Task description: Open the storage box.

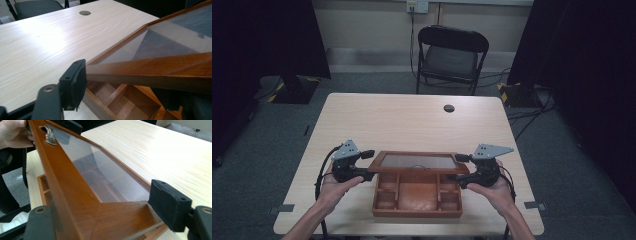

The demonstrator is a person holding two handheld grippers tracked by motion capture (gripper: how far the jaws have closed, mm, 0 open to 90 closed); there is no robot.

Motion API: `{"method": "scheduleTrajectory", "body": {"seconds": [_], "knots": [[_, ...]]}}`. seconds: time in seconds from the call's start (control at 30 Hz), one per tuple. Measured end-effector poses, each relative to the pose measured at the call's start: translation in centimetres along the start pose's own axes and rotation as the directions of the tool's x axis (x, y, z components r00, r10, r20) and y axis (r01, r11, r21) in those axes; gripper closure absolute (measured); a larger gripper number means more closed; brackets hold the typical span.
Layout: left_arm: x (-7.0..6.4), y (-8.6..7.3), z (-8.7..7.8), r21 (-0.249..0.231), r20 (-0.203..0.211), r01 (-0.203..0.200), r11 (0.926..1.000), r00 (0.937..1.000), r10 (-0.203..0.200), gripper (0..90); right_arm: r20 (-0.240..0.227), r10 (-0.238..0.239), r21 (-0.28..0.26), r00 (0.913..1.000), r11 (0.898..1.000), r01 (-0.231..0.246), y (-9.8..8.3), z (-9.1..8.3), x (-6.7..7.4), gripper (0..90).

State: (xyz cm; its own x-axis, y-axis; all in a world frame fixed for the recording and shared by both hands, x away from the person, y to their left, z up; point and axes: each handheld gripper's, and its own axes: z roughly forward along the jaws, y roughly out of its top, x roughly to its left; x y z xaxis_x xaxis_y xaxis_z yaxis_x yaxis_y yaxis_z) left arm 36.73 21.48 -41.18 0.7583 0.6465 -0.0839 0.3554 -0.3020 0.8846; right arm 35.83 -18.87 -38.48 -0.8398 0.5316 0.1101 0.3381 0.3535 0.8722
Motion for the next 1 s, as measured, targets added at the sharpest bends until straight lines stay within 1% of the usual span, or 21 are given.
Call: {"method": "scheduleTrajectory", "body": {"seconds": [0.07,0.17,0.2,0.4,0.43,0.47,0.5,0.53,0.57,0.6,0.63,0.7,0.8,0.87,0.9,0.97,1.0], "knots": [[0.0,0.2,0.1,-0.003,0.009,-0.004,1.0000,0.9999,0.004,35.6,0.007,0.000,0.005,1.0000,1.000,0.000,0.1,0.1,-0.2,26.2],[0.2,0.5,0.3,-0.012,0.015,0.002,0.9999,0.9999,-0.002,38.7,0.009,0.010,0.000,0.9999,1.000,-0.010,0.5,0.2,-0.7,27.8],[0.4,0.7,0.4,-0.009,0.018,0.003,1.0000,0.9998,-0.003,39.2,0.012,0.013,-0.004,0.9998,1.000,-0.013,0.6,0.2,-0.7,28.5],[0.8,0.8,0.8,-0.028,0.026,0.023,0.9993,0.9994,-0.022,39.8,0.019,0.043,-0.024,0.9989,0.999,-0.042,0.9,0.6,-1.8,30.4],[0.8,0.8,0.8,-0.027,0.024,0.021,0.9994,0.9995,-0.020,40.2,0.022,0.048,-0.024,0.9986,0.999,-0.048,0.8,0.7,-1.9,31.1],[0.9,0.8,0.9,-0.028,0.027,0.028,0.9992,0.9993,-0.027,40.4,0.022,0.051,-0.025,0.9984,0.998,-0.051,0.8,0.8,-2.1,31.6],[1.0,0.9,1.0,-0.024,0.025,0.023,0.9994,0.9994,-0.023,40.6,0.017,0.056,-0.026,0.9983,0.998,-0.055,0.8,0.9,-2.2,32.3],[1.1,0.9,1.0,-0.020,0.028,0.028,0.9994,0.9992,-0.027,40.8,0.018,0.059,-0.024,0.9981,0.998,-0.058,0.8,1.0,-2.4,33.0],[1.1,1.0,1.1,-0.018,0.029,0.038,0.9991,0.9988,-0.038,41.1,0.014,0.060,-0.026,0.9981,0.998,-0.060,0.8,1.0,-2.5,35.8],[1.2,1.3,1.2,-0.003,0.033,0.035,0.9994,0.9989,-0.035,41.2,0.008,0.058,-0.028,0.9983,0.998,-0.058,0.8,1.1,-2.5,36.7],[1.3,1.4,1.2,0.000,0.030,0.025,0.9997,0.9992,-0.025,42.0,0.007,0.059,-0.027,0.9983,0.998,-0.058,0.9,1.1,-2.6,37.5],[1.4,1.7,1.2,0.000,0.031,0.023,0.9997,0.9992,-0.023,43.2,0.001,0.058,-0.032,0.9983,0.998,-0.058,1.1,1.2,-2.8,40.2],[1.8,1.8,1.4,-0.012,0.040,0.039,0.9992,0.9984,-0.039,44.7,-0.002,0.057,-0.042,0.9984,0.998,-0.057,1.4,1.3,-3.1,42.9],[2.1,1.7,1.6,-0.025,0.049,0.059,0.9980,0.9971,-0.058,45.8,-0.004,0.063,-0.056,0.9980,0.996,-0.064,1.6,1.4,-3.3,43.8],[2.2,1.8,1.7,-0.026,0.047,0.057,0.9981,0.9974,-0.055,46.1,-0.003,0.065,-0.060,0.9979,0.996,-0.065,1.7,1.5,-3.5,43.7],[2.3,2.1,1.7,-0.015,0.043,0.028,0.9995,0.9987,-0.027,47.8,-0.002,0.068,-0.060,0.9977,0.996,-0.068,1.9,1.7,-3.6,44.3],[2.4,2.3,1.8,-0.010,0.046,0.025,0.9996,0.9986,-0.024,48.9,-0.002,0.069,-0.061,0.9976,0.996,-0.069,2.0,1.8,-3.8,44.3]]}}
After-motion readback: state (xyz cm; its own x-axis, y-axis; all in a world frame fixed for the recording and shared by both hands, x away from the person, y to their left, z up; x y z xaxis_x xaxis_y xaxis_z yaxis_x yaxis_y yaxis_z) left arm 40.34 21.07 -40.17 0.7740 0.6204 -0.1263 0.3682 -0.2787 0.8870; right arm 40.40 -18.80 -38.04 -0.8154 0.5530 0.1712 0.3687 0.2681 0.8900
